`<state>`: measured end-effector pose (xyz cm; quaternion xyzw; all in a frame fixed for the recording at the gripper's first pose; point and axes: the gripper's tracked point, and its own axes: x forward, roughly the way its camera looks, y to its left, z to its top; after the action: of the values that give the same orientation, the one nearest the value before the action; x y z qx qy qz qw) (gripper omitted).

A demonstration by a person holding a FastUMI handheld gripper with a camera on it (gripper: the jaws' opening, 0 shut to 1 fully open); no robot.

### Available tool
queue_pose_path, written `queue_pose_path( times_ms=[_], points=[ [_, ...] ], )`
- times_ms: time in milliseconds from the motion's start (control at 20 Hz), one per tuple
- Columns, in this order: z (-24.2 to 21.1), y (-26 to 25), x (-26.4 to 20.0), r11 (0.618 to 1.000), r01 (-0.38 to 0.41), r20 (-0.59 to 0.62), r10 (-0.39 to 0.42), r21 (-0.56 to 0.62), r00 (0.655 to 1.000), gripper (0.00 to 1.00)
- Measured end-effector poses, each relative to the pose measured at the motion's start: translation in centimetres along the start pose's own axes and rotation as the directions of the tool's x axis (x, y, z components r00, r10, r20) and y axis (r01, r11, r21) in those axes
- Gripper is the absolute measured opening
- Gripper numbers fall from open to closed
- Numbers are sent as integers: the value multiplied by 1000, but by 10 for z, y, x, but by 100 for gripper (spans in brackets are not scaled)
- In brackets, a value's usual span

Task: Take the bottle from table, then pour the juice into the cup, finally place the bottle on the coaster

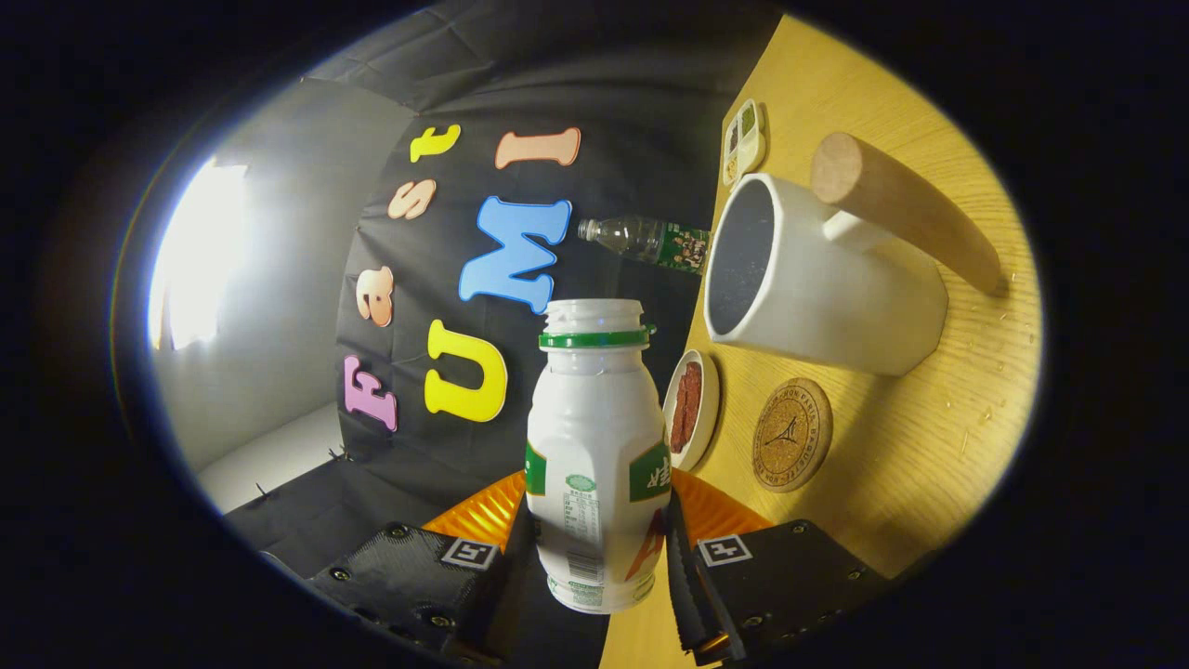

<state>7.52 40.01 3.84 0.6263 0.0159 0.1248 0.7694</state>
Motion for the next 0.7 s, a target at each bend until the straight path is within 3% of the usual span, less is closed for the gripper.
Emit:
queue_pose_path(
  times_ms=[250,700],
  points=[
    [3,0,2,996,25,6,-25,80,1000,63],
    [12,14,2,980,0,40,-8,197,999,63]
  ],
)
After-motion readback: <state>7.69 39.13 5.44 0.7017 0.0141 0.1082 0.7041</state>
